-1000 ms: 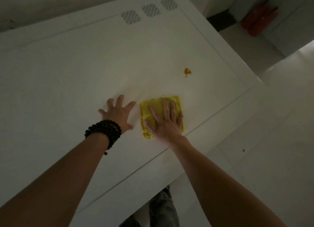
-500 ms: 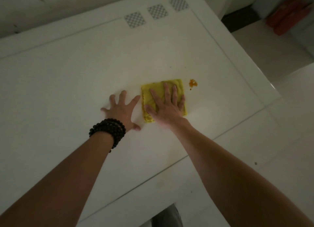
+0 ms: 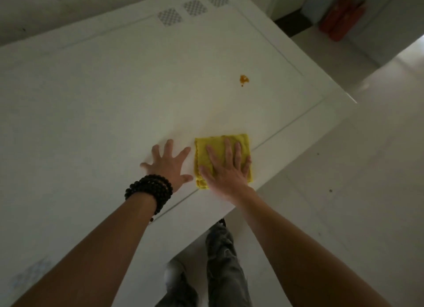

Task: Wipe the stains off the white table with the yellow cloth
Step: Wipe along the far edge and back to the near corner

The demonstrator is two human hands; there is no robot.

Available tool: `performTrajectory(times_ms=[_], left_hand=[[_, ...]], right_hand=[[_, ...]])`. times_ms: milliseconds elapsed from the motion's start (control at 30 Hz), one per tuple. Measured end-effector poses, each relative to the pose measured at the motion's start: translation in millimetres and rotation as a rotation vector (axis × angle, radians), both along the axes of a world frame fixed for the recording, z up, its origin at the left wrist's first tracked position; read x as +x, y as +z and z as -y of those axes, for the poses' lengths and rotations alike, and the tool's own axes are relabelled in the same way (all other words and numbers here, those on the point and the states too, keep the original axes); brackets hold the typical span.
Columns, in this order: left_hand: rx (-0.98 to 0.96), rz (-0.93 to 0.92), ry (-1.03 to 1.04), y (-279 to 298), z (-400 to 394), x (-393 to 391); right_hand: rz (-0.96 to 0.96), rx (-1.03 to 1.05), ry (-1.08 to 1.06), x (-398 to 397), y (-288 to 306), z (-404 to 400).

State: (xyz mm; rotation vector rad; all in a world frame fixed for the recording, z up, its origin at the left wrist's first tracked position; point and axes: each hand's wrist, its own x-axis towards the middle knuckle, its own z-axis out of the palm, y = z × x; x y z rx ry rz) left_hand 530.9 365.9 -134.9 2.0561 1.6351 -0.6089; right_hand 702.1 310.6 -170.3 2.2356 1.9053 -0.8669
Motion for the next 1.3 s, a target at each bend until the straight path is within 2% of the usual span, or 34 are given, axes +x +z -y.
performTrajectory(times_ms=[233, 500, 700, 967, 1067, 1200, 1300], left_hand=[[0.044, 0.003, -0.094, -5.1, 35.2, -15.1], [0.166, 0.067, -0.016, -7.0, 8.1, -5.9], [0.151, 0.078, -0.006, -13.4, -32.6, 10.5], [0.225, 0.092, 0.001, -17.1, -90.4, 50.4], [0.192, 0.079, -0.015, -16.0, -121.9, 74.2], [0.056, -0.012, -0.067, -7.3, -171.4, 95.5], [0.021, -0.02, -0.01, -2.3, -199.6, 109.3]], right_hand=[[0.025, -0.013, -0.022, -27.6, -0.1, 57.8], [0.007, -0.053, 0.023, -21.6, 4.5, 63.2], [0.035, -0.072, 0.033, 31.3, 1.0, -6.0], [0.023, -0.045, -0.008, 70.2, -4.4, -89.4], [0.004, -0.031, -0.001, 83.4, -6.5, -120.4], [-0.02, -0.008, -0.001, 102.0, -6.5, -163.3], [-0.016, -0.008, 0.034, 115.6, -7.4, -194.7]])
